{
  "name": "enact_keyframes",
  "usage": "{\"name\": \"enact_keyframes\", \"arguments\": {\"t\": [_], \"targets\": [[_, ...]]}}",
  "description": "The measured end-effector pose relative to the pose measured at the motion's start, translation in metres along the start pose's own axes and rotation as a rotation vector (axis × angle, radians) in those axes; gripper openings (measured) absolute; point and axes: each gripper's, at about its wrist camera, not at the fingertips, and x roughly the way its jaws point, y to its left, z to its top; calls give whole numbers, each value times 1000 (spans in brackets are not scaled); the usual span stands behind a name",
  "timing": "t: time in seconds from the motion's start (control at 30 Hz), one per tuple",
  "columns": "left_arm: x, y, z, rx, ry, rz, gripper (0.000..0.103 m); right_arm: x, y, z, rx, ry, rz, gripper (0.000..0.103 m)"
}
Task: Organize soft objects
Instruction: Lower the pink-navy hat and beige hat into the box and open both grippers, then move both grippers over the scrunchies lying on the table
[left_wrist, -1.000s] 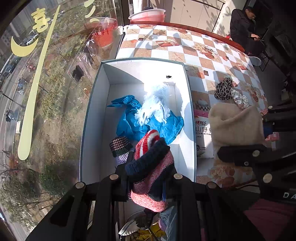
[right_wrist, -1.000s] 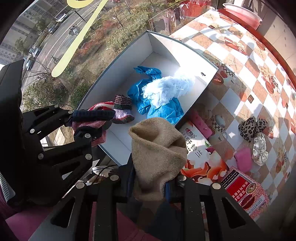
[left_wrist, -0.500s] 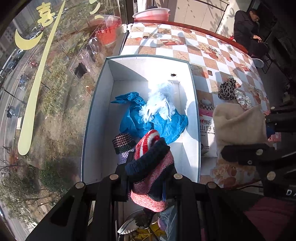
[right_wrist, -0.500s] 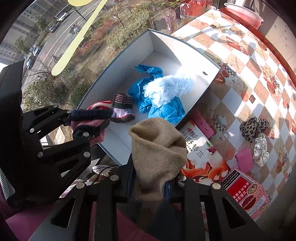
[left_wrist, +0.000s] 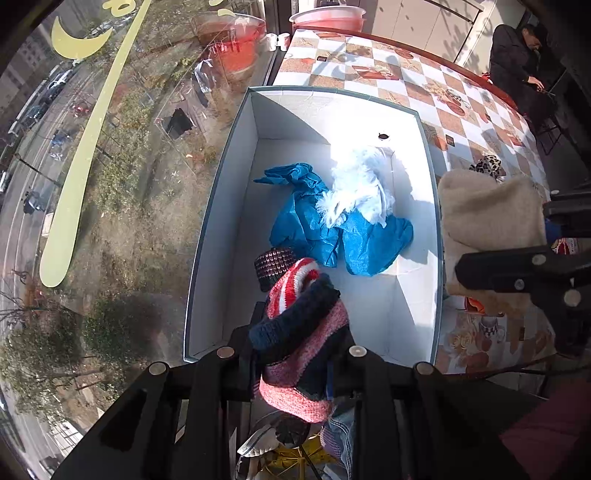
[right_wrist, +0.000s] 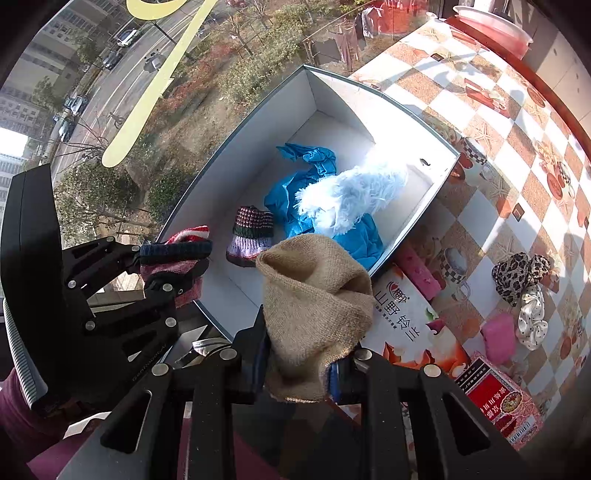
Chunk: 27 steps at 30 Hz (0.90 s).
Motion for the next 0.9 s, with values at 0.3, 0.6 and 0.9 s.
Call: {"name": "enact_keyframes", "arguments": {"t": [0.3, 0.6, 0.9], "targets": [[1, 3, 1, -33, -27, -1, 97, -4, 1, 7, 16, -18, 27, 93], [-2, -7, 10, -87, -68, -110, 103, -23, -50, 0, 219, -17, 91, 103], [-18, -67, 66, 71, -66, -210, 103, -96, -156, -56, 473, -47, 39, 103]]}}
